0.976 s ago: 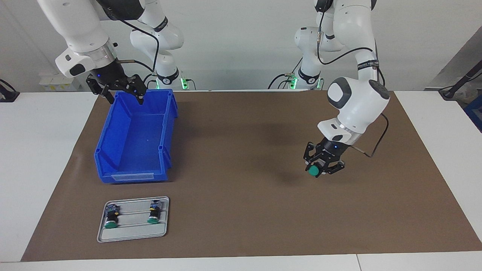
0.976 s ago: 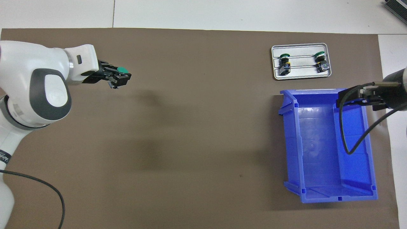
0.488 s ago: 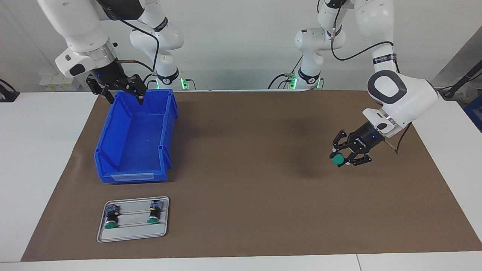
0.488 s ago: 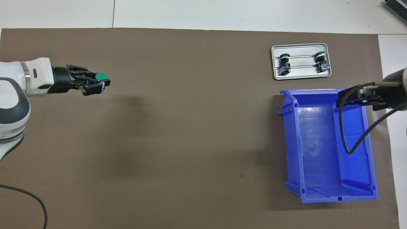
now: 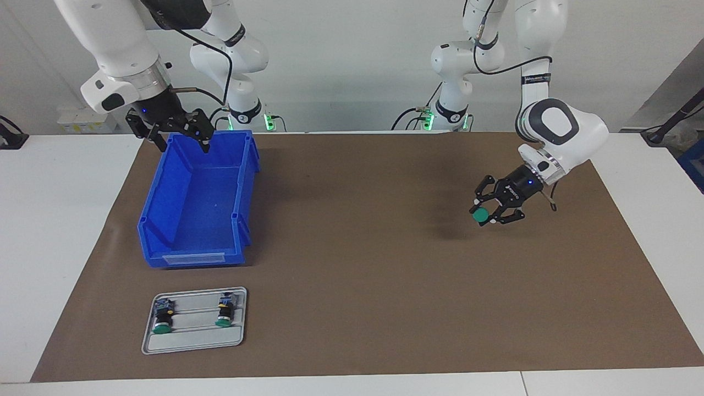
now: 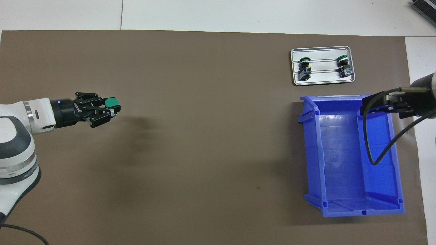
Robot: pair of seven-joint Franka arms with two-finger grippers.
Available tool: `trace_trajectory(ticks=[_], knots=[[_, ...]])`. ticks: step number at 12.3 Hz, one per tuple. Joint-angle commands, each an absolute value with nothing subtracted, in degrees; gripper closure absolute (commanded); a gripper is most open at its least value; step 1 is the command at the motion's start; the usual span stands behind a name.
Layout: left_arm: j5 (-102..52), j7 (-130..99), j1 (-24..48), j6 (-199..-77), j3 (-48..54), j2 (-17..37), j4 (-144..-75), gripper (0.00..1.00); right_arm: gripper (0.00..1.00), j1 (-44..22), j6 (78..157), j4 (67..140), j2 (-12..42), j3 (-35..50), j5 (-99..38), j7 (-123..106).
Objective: Place and press button with both arms
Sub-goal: 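Carry the button back with the left gripper and set it on the table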
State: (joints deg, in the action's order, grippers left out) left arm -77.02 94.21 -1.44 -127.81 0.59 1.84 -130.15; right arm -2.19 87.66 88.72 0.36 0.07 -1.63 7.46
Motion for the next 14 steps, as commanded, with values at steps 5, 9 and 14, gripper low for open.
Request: trace_trajectory(ticks=[5,9,14], knots=[[-99.63,108.26,11.5,-143.08,0.53,-1.59,-137.9,0.96,0.0,-1.93,88.33,90.62,-1.23,-0.09,-3.16,6.15],[-116.06,120.81,15.46,-143.09,0.53,1.04,-138.43,0.97,0.0,-2.02,88.33,90.62,-1.23,-0.09,-3.16,6.15],[-133.47,136.47,23.01,-141.33,0.53,8.78,-137.99,0.99,0.0,-1.93,88.33,90.62,-1.23,-0.09,-3.16,6.15]])
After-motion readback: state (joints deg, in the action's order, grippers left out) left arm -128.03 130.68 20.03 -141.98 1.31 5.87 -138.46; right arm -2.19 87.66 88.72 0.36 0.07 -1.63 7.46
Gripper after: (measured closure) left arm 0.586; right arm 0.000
